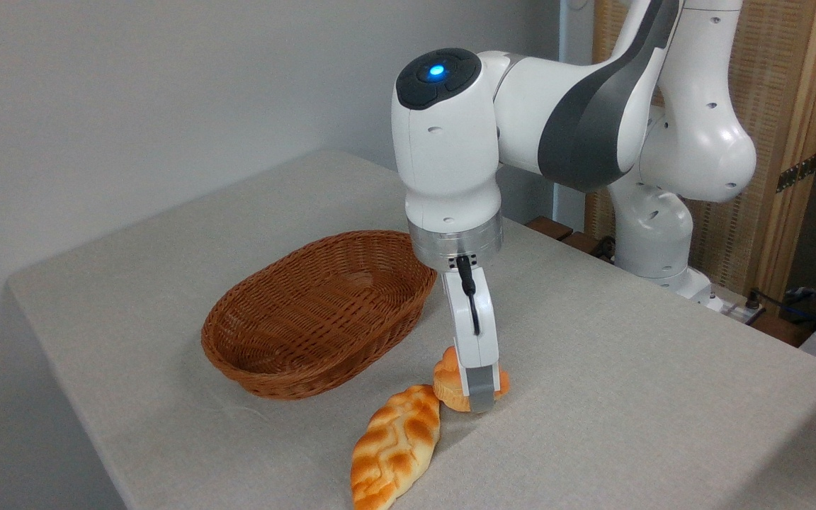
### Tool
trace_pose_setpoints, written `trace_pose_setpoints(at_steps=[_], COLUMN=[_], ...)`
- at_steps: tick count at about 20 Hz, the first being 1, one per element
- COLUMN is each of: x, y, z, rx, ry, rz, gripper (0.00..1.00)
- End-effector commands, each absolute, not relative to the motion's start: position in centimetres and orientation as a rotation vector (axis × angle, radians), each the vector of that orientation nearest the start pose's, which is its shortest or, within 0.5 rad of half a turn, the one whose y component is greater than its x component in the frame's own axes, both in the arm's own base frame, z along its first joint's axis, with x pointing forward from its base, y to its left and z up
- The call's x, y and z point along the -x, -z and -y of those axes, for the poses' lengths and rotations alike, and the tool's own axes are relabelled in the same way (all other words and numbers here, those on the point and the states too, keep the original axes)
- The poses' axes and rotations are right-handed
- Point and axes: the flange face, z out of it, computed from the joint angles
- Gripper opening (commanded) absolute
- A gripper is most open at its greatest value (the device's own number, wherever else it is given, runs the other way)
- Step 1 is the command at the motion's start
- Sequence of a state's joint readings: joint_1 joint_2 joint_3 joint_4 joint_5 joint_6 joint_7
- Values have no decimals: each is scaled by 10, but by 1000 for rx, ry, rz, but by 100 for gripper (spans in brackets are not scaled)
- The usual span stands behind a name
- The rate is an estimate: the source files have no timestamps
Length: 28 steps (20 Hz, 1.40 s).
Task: Put bread into the basket
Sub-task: 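Close the gripper fingers around the round orange bun, then lift the bun and carry it over the wicker basket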
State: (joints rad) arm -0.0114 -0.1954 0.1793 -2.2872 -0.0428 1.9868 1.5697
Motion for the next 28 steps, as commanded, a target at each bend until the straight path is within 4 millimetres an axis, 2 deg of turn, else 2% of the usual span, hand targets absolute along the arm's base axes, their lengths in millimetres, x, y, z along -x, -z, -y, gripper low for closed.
trace_pose_setpoints(at_steps=[1, 8, 10, 11, 12, 15, 19, 24, 28], x=[-465, -465, -465, -465, -465, -464, -463, -468, -478], y=[-422, -421, -422, -422, -422, -424, -438, -467, -493], z=[-72, -73, -72, -72, -72, -73, -75, -73, -65], rx=[2484, 2488, 2486, 2486, 2486, 2488, 2487, 2487, 2528], ry=[-7, -6, -6, -6, -6, -5, 37, 51, 197], rz=[-2114, -2113, -2115, -2115, -2115, -2114, -2103, -2110, -2089], gripper=[27, 27, 32, 32, 27, 27, 28, 28, 28])
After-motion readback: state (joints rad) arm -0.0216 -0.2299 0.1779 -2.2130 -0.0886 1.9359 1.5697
